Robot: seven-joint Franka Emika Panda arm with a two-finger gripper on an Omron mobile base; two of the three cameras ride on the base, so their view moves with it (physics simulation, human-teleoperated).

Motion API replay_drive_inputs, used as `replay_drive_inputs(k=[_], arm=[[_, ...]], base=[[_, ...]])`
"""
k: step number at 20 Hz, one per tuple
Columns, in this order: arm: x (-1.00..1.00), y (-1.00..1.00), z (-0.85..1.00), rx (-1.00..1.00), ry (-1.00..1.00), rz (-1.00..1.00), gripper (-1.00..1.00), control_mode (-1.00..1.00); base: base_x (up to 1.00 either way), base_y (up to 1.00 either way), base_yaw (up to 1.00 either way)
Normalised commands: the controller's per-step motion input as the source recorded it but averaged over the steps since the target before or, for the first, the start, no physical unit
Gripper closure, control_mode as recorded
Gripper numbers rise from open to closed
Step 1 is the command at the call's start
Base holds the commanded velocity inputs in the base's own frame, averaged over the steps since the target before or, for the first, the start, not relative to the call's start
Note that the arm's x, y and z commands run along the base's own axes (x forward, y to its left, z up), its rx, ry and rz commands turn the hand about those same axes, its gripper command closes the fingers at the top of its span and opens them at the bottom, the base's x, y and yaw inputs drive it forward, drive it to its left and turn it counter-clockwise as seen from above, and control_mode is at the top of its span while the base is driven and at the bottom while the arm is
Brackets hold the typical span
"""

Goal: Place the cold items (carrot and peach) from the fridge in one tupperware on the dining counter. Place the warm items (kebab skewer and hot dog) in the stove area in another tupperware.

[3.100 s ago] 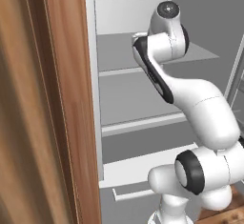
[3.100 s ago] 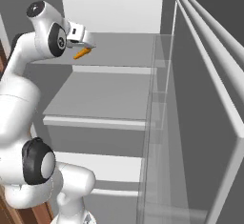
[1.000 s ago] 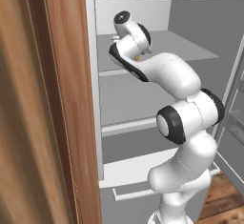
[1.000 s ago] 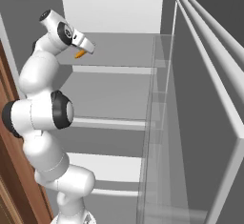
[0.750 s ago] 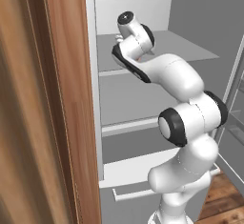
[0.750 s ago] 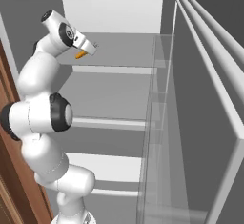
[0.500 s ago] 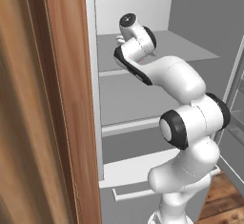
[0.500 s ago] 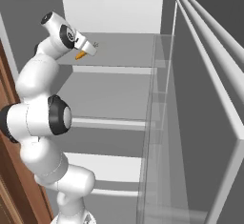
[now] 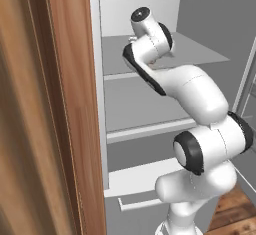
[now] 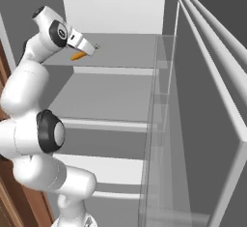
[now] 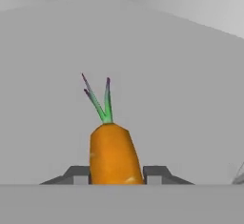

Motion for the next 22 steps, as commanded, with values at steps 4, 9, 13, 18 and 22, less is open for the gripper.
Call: replay_drive_inputs(k=[4, 9, 13, 18, 22], arm=[[-1.0, -0.37, -0.12, 0.0, -0.1, -0.11, 1.0, -1.0], [-1.0, -0.48, -0.36, 0.1, -0.35, -0.06, 1.0, -1.0], [-1.0, -0.42, -0.25, 0.13, -0.28, -0.04, 1.0, -1.0], [-1.0, -0.27, 0.0, 0.03, -0.09, -0.02, 1.0, -1.0], [-1.0, -0.03, 0.0, -0.01, 0.01, 0.0, 1.0, -1.0]], base=[[0.0, 0.0, 0.0], [0.0, 0.0, 0.0], [0.0, 0.0, 0.0], [0.0, 0.0, 0.0], [0.0, 0.0, 0.0]])
